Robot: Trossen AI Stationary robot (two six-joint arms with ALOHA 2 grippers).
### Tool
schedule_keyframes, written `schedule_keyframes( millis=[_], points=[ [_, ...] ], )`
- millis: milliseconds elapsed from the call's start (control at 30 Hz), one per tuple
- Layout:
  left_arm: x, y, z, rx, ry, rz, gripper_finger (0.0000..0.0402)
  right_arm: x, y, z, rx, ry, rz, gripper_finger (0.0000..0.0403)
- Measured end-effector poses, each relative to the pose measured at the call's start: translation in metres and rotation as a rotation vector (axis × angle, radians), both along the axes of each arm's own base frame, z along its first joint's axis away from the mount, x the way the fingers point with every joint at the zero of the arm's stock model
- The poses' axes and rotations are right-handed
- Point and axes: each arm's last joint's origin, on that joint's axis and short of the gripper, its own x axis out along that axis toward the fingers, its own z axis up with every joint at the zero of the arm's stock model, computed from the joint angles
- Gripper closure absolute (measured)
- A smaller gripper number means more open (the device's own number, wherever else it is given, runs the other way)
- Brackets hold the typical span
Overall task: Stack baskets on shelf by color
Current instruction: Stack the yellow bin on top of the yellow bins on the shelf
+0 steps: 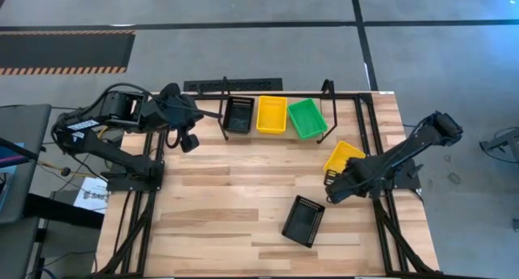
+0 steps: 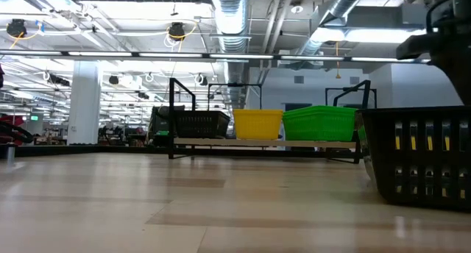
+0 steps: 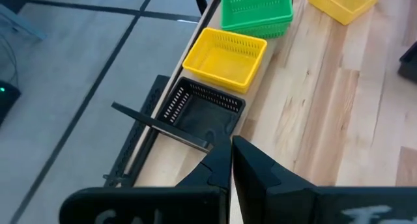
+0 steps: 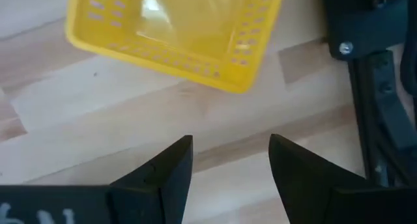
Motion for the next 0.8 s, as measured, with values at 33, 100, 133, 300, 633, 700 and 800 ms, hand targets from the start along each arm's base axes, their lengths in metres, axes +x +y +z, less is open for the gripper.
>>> schedule_keyframes(
  millis=[33, 100, 133, 300, 633, 700, 800],
  points=[
    [0.0, 0.0, 0.0, 0.006, 0.004, -0.007, 0.04, -0.002, -0.001, 0.001, 0.005, 0.0, -0.004, 0.0183],
    [0.0, 0.0, 0.0, 0.017, 0.013, -0.02, 0.04, -0.007, -0.006, 0.001, 0.003, 0.002, -0.018, 0.0183],
    [0.0, 0.0, 0.0, 0.02, 0.015, -0.023, 0.04, -0.009, -0.009, 0.001, -0.002, 0.012, -0.026, 0.0183],
    [0.0, 0.0, 0.0, 0.023, 0.02, -0.027, 0.04, -0.02, -0.023, -0.007, -0.009, 0.029, -0.073, 0.0182],
    [-0.001, 0.0, -0.001, 0.024, 0.034, -0.03, 0.04, -0.025, -0.039, -0.057, 0.0, -0.06, -0.155, 0.0182],
    [-0.001, 0.0, -0.001, 0.028, 0.04, -0.036, 0.04, -0.027, -0.041, -0.068, 0.003, -0.068, -0.163, 0.0185],
    [-0.001, 0.0, -0.001, 0.024, 0.043, -0.044, 0.04, -0.03, -0.044, -0.076, 0.005, -0.071, -0.17, 0.0199]
  ],
)
